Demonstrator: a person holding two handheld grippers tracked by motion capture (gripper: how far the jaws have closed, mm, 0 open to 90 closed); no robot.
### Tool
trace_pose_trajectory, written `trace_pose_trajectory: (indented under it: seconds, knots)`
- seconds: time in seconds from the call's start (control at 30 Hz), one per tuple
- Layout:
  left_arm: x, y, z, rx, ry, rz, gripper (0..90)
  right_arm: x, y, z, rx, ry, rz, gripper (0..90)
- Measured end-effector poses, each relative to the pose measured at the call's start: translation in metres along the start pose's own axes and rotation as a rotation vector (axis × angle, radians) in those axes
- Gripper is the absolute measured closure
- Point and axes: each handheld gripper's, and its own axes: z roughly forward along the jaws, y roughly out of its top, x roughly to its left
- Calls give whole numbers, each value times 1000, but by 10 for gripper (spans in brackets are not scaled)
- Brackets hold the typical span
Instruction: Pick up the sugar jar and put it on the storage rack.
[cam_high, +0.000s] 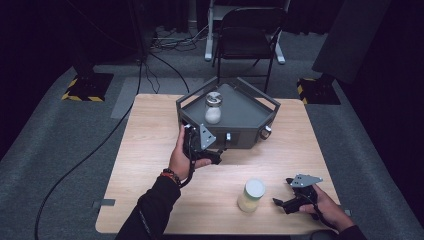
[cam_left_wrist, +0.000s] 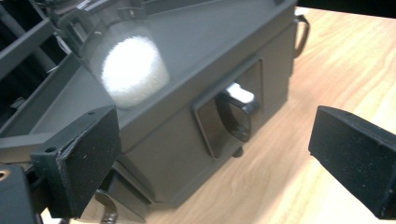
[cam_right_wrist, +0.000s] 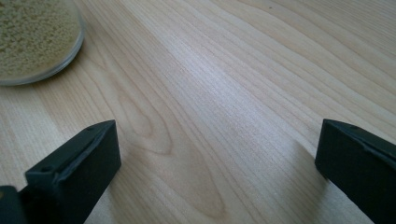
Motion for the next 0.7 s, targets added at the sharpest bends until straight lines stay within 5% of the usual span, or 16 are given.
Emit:
trace_pose_trajectory:
  seconds: [0.7]
  knots:
    - [-15,-35,-25,54,-7,66,21,0,0,0,0,0,0,0]
